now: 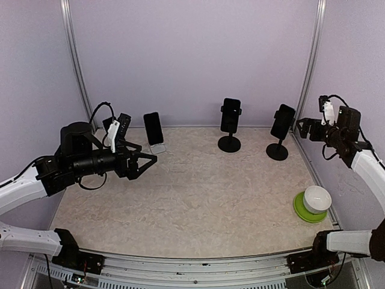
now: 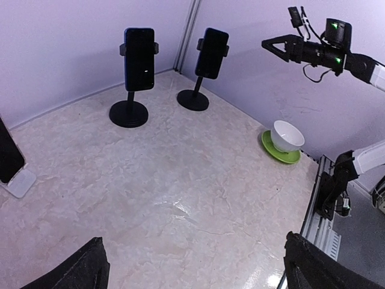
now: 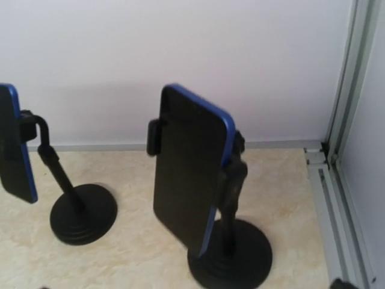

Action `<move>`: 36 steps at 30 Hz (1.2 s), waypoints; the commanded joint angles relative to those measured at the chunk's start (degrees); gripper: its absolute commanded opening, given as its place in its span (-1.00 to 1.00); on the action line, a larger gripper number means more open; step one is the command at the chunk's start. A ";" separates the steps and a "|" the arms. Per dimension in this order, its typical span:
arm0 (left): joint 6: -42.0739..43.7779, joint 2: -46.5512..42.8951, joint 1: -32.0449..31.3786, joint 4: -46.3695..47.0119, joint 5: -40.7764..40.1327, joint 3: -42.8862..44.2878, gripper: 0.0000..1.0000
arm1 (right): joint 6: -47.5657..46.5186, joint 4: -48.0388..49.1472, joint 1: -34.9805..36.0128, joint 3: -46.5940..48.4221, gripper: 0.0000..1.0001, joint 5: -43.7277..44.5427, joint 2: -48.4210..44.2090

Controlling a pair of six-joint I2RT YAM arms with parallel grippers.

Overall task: Place the phone on the phone stand
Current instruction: Reset both arms

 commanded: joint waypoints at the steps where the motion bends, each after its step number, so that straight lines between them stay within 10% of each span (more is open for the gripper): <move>1: -0.01 -1.84 1.39 -1.07 -7.49 1.15 0.98 | 3.70 -1.98 0.77 -4.41 1.00 0.95 -5.16; 23: 3.03 -12.65 23.63 -2.88 -15.75 -5.36 0.98 | -4.04 -6.87 3.90 -15.90 1.00 3.21 -25.99; 36: 6.58 -19.99 26.62 -4.62 -22.69 -12.24 0.98 | -2.84 -8.92 3.88 -20.27 1.00 5.45 -34.01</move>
